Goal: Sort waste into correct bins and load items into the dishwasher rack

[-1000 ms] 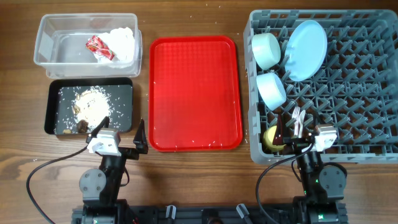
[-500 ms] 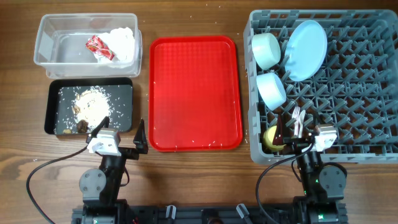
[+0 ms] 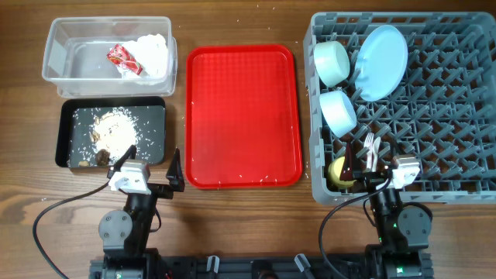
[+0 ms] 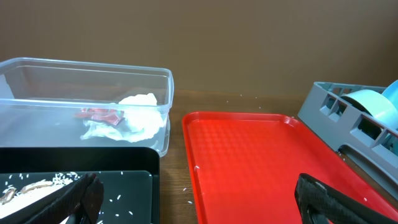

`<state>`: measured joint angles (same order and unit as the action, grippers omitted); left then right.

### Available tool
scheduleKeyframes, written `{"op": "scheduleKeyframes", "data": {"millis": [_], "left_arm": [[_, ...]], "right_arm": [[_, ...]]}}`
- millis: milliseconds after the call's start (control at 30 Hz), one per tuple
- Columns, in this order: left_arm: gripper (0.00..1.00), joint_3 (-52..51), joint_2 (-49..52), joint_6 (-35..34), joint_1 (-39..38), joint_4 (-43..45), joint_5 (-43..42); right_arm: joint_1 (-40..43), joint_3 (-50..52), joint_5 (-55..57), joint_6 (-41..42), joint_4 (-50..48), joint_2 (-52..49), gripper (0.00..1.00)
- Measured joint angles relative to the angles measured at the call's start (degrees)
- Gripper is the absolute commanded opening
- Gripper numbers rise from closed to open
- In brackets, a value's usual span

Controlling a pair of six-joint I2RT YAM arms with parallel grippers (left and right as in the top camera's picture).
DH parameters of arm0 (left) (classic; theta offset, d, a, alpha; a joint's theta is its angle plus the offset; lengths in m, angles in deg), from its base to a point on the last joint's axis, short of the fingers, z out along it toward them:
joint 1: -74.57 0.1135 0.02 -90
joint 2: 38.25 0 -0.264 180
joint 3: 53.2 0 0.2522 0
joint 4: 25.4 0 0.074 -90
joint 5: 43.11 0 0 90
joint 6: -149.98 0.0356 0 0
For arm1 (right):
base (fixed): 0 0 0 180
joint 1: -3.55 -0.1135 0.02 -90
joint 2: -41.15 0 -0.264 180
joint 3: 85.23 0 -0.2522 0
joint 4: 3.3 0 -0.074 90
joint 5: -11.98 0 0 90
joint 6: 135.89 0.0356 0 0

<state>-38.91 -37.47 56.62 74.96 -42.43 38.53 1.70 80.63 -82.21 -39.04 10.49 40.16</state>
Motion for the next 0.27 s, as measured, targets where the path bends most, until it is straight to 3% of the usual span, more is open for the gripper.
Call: {"op": "scheduleKeyframes", "data": {"millis": [267], "left_arm": [[1.00,0.0,0.0,0.0,0.0,0.0,0.0]], "right_arm": [[0.0,0.0,0.0,0.0,0.0,0.0,1.00]]}}
